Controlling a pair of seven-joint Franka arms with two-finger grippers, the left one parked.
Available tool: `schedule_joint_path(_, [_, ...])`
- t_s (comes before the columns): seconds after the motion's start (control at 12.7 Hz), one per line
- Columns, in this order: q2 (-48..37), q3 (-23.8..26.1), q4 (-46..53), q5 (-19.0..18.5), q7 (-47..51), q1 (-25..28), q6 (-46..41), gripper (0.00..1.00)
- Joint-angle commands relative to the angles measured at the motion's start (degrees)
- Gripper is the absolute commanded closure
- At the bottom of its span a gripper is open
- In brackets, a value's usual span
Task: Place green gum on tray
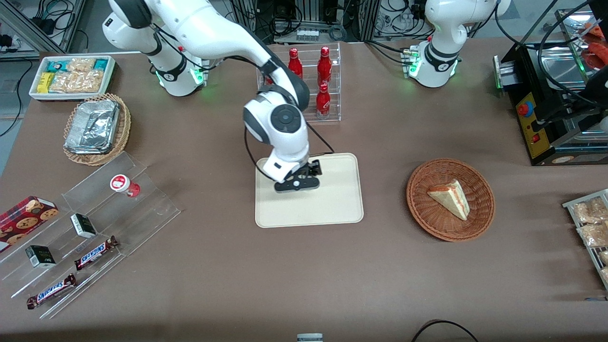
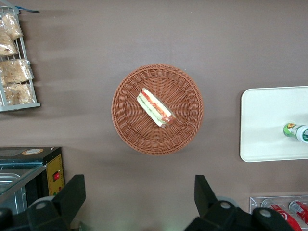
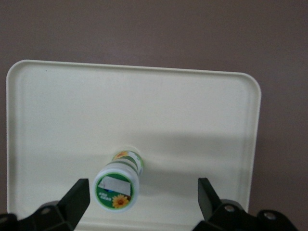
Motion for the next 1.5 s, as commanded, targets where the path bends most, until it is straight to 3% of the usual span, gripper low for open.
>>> schedule_joint_path(0.0, [-4.5, 0.3, -1.0, 0.5, -8.5, -3.8, -8.8, 0.0])
schedule_joint_path(0.39, [-8.6, 0.1, -3.1, 0.7, -15.9, -10.0, -14.3, 0.0])
schedule_joint_path(0.71, [-12.1, 0.3, -3.1, 1.1, -28.9, -21.5, -20.5, 0.0])
schedule_joint_path(1.18, [-16.3, 2.0, -3.8, 0.7, -35.0, -37.8, -20.1, 0.0])
schedule_joint_path(1.42, [-22.9, 5.3, -10.2, 0.2, -35.3, -45.0, -18.5, 0.0])
